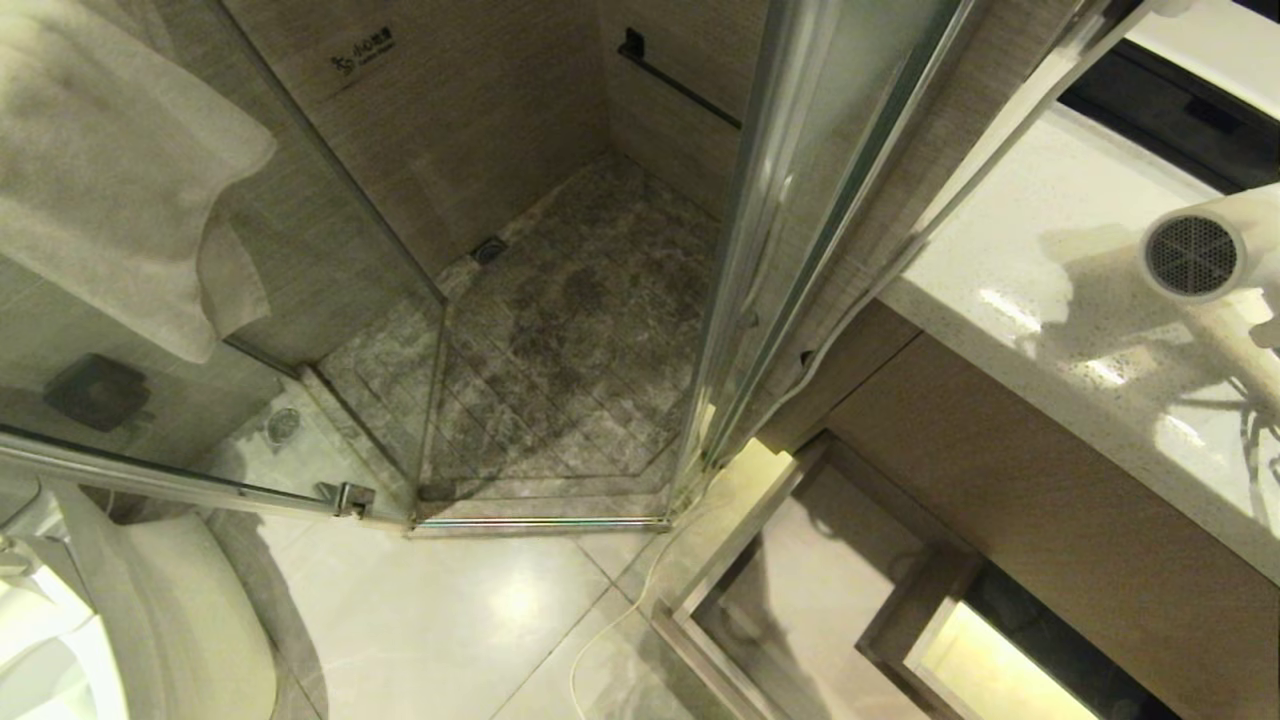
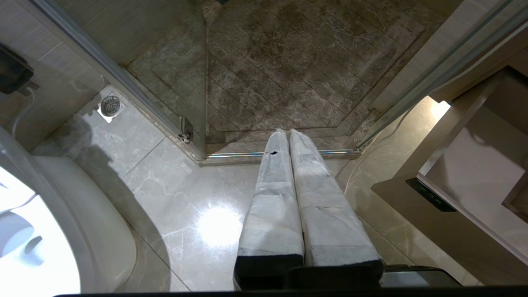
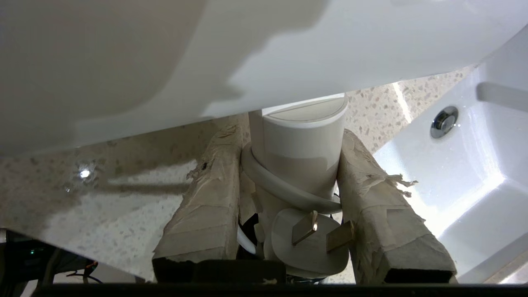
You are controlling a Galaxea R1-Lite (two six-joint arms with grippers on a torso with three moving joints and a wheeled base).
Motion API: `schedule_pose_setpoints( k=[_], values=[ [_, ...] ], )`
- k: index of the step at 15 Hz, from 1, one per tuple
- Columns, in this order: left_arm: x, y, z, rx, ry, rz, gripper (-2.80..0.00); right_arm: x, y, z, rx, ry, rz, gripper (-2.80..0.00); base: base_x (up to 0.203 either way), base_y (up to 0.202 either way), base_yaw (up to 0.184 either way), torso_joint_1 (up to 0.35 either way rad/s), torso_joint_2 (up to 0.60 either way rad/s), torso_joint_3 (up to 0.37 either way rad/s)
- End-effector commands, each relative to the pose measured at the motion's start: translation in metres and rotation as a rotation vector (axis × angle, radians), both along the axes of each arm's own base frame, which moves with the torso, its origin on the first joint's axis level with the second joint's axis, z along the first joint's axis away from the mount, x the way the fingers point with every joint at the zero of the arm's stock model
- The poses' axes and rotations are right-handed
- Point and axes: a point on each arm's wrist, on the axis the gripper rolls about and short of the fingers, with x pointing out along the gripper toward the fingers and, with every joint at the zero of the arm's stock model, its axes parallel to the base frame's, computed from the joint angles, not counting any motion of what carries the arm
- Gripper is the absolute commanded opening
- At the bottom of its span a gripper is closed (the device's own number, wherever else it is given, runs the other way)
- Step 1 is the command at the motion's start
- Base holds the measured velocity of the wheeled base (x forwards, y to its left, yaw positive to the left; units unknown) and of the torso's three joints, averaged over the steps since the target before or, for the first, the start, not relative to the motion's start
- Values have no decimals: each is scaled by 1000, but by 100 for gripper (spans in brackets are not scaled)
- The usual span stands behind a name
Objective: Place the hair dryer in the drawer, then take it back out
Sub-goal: Pick up the hairdryer, then put it into the drawer
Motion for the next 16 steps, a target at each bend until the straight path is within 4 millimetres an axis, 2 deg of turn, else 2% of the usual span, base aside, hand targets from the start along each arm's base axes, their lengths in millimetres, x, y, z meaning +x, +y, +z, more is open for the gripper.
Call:
schedule_pose_setpoints(
  k=[1,9,16],
  values=[
    [0,0,0,0,2,0,-280,-22,4,10,-12,-52,1,-280,0,0,0,0,0,0],
    [0,0,0,0,2,0,-280,-88,21,10,-40,-132,43,-280,0,0,0,0,0,0],
    [0,0,0,0,2,0,-280,-136,31,-4,-50,-161,74,-280,0,0,0,0,0,0]
  ],
)
